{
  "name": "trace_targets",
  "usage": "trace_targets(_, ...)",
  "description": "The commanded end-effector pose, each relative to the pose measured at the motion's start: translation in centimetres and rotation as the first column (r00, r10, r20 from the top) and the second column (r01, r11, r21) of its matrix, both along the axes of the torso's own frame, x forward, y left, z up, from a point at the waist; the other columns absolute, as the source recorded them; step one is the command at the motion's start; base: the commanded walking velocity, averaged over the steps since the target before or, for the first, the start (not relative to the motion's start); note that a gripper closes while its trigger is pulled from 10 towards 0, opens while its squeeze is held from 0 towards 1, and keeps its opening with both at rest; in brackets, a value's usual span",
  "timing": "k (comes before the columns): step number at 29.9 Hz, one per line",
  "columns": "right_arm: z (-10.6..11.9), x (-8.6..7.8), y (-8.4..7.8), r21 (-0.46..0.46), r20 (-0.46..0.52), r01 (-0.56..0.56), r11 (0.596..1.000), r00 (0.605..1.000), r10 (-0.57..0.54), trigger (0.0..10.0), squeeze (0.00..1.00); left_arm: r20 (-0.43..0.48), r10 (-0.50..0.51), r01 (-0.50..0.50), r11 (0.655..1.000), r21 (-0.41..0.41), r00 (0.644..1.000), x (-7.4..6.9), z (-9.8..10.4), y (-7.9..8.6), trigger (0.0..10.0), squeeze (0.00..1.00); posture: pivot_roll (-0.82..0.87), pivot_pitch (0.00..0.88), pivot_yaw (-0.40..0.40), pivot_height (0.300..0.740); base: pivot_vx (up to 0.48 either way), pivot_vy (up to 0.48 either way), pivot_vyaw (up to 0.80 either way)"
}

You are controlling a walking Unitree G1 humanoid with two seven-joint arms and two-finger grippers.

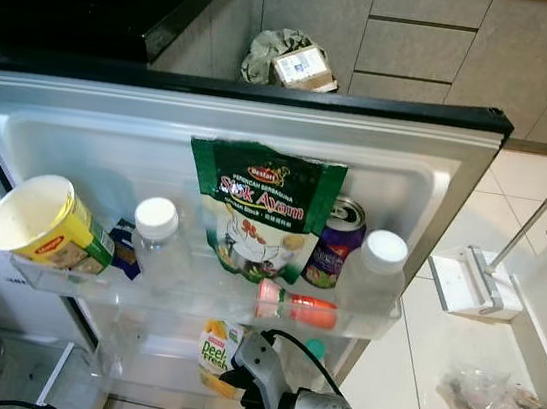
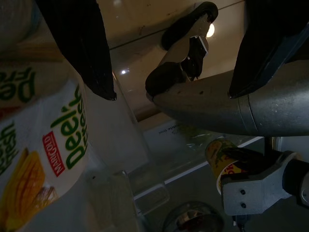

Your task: Restocking fridge

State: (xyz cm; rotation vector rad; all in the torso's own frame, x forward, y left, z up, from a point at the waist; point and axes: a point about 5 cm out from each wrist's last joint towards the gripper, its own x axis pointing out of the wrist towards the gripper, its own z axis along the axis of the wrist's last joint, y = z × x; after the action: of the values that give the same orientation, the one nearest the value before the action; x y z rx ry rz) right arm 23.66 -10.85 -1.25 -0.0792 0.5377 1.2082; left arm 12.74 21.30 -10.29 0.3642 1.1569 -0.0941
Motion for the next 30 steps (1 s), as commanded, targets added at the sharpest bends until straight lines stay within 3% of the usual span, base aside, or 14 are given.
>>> trace_targets(1,-0.23,-0.30,0.03,-0.002,-0.017,-0.006,1.000,1.000,0.006,10.0,0.00,-0.008,-0.015,0.014,0.999,-0.048,1.000,0.03,-0.18,-1.11,10.0,0.00,-0.02,0.000,0.007,0.610,0.000,0.000,0.00)
trace_targets(14,-0.56,-0.51,-0.13,-0.035,-0.017,-0.011,0.999,1.000,0.010,10.0,0.00,-0.026,-0.023,0.022,0.999,-0.036,0.999,-0.06,-0.23,-1.11,10.0,0.00,-0.02,0.000,0.007,0.610,0.000,0.000,0.00)
trace_targets(18,-0.58,-0.54,-0.12,-0.034,-0.019,-0.009,0.999,1.000,0.008,10.0,0.00,-0.045,-0.050,0.048,0.998,-0.036,0.998,-0.12,-0.26,-1.14,10.0,0.00,-0.02,0.000,0.009,0.610,-0.421,0.000,0.00)
trace_targets(24,-0.45,-0.45,-0.07,-0.019,-0.019,-0.006,1.000,1.000,0.006,10.0,0.00,-0.033,-0.039,0.037,0.998,-0.042,0.999,-0.04,-0.22,-1.12,10.0,0.00,-0.02,0.000,0.011,0.610,0.000,0.000,0.00)
trace_targets(30,-0.17,-0.35,-0.18,0.010,-0.020,-0.013,1.000,1.000,0.013,10.0,0.00,-0.037,-0.048,0.047,0.998,-0.042,0.998,-0.01,-0.21,-1.10,10.0,0.00,-0.02,0.000,0.010,0.643,0.000,0.000,0.00)
